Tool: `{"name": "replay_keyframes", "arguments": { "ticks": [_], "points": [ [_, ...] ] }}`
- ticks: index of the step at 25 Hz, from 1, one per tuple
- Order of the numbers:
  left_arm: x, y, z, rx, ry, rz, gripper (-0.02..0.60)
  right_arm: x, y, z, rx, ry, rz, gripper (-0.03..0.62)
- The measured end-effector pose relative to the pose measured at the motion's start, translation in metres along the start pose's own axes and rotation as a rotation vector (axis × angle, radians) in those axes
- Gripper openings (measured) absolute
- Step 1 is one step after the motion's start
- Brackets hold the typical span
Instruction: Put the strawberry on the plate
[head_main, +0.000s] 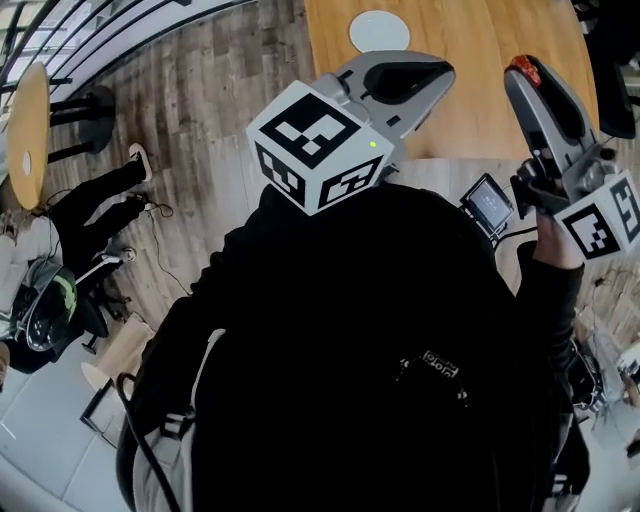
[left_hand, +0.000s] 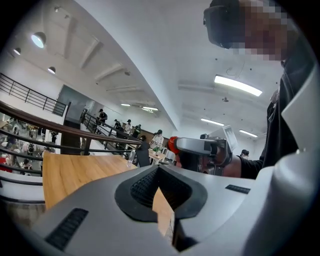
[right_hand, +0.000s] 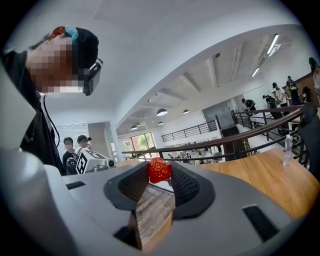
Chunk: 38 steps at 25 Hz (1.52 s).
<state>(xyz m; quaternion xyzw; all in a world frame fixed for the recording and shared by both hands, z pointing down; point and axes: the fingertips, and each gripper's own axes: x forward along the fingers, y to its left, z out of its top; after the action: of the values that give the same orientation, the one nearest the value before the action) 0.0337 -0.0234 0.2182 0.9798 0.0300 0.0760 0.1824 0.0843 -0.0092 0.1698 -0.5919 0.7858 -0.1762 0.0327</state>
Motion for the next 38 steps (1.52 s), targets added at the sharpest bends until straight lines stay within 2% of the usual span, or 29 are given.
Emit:
{"name": "replay_keyframes", "arguments": {
  "ticks": [8,14,19,24,29,34,38],
  "points": [
    [-0.009,0.021,-0.015,-0.063,0.019,0.026,0.005,0.011,-0.013,0.004,-0.01,0.055,-0.033,0.144],
    [-0.003,0.028,-0.016,-0.112,0.008,0.048,0.005,0.017,-0.023,0.005,0.006,0.1,-0.018,0.144],
    [-0.009,0.035,-0.02,-0.13,0.008,0.089,0.005,0.031,-0.03,-0.002,0.04,0.109,0.027,0.144],
    [0.003,0.034,-0.03,-0.126,0.0,0.135,0.005,0.036,-0.041,-0.003,0.027,0.085,0.118,0.144],
    [0.022,0.052,-0.014,-0.125,-0.028,0.206,0.005,0.052,-0.072,0.013,0.001,0.091,0.176,0.144],
    [0.013,0.064,-0.007,-0.138,-0.063,0.24,0.005,0.076,-0.079,0.006,0.016,0.112,0.214,0.144],
    [0.002,0.082,-0.016,-0.163,-0.07,0.285,0.005,0.107,-0.078,-0.014,0.03,0.136,0.26,0.144]
  ]
}}
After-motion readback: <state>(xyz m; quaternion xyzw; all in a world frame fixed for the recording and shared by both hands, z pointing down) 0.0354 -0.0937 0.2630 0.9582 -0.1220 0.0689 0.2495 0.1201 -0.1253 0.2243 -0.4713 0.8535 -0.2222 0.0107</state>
